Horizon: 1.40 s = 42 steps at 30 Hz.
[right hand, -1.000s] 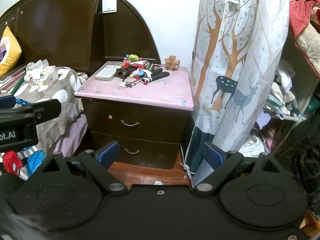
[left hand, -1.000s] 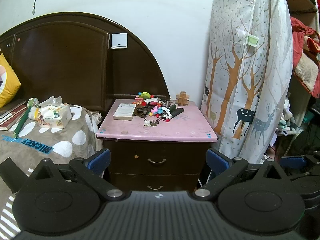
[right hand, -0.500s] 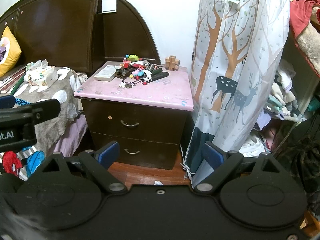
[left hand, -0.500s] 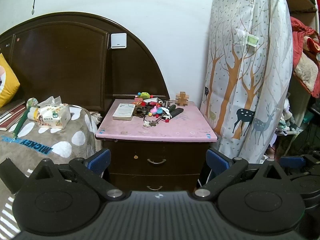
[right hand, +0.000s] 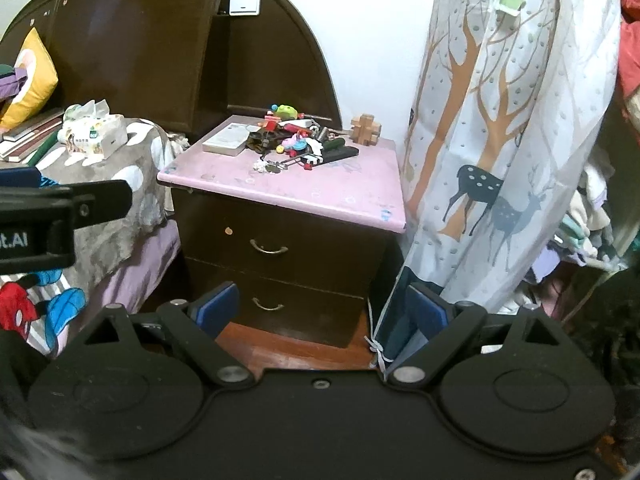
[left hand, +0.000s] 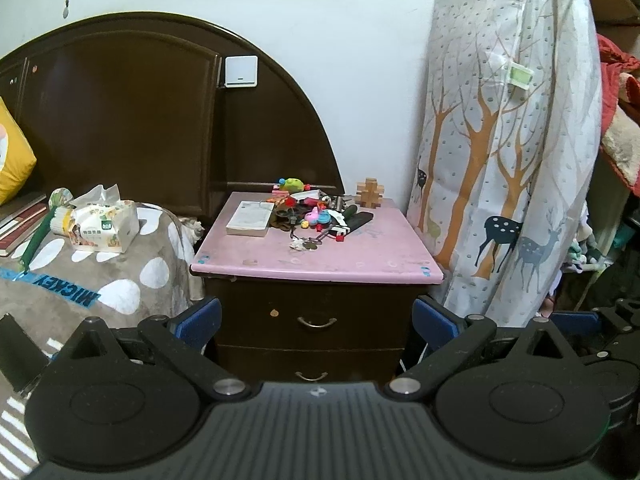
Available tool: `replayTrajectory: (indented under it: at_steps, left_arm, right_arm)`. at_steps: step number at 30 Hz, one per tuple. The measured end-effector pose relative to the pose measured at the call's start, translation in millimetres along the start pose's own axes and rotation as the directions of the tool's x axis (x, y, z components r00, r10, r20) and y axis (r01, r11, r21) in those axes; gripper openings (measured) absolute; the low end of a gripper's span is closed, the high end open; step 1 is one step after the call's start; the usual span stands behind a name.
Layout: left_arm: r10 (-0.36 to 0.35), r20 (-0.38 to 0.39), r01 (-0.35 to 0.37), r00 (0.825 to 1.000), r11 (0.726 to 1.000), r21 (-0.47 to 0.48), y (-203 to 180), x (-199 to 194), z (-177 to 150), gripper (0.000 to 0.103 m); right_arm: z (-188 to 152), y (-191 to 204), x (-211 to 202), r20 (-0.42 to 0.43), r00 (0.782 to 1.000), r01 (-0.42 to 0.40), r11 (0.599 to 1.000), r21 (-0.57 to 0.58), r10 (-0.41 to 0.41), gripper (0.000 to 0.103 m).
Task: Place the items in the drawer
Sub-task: 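Move both tools toward the pink-topped nightstand, then hook the right gripper on the top drawer handle and pull it open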
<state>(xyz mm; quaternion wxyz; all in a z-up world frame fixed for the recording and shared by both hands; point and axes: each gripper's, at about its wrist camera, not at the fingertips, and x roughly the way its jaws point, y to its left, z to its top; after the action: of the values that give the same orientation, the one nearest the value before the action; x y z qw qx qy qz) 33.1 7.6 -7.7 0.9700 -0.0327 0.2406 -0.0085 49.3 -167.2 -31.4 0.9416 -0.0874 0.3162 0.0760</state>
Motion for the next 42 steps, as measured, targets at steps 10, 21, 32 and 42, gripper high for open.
replayTrajectory:
  at_steps: [10, 21, 32, 42]
  left_arm:
    - [0.006, 0.007, -0.006, 1.000, 0.999, -0.035, 18.3, 53.1, 13.9, 0.102]
    - [0.032, 0.050, -0.027, 0.998, 0.993, -0.113, 34.5, 126.6, 25.4, 0.102]
    - [0.004, 0.097, 0.011, 0.995, 0.988, -0.154, 63.6, 185.6, -7.6, 0.102]
    - [-0.009, 0.050, 0.019, 0.999, 0.982, -0.189, 97.7, 216.7, -17.0, 0.102]
  right_arm:
    - [19.4, -9.4, 43.4, 0.020, 0.997, -0.075, 0.997, -0.005, 0.075, 0.101]
    - [48.8, -8.8, 118.8, -0.074, 0.996, -0.060, 0.993, -0.103, 0.052, 0.101]
    - [45.3, 8.1, 197.0, -0.092, 0.995, -0.058, 0.954, -0.293, 0.032, 0.098]
    - [20.7, 54.2, 264.3, -0.063, 0.997, -0.069, 0.782, -0.619, 0.038, 0.051]
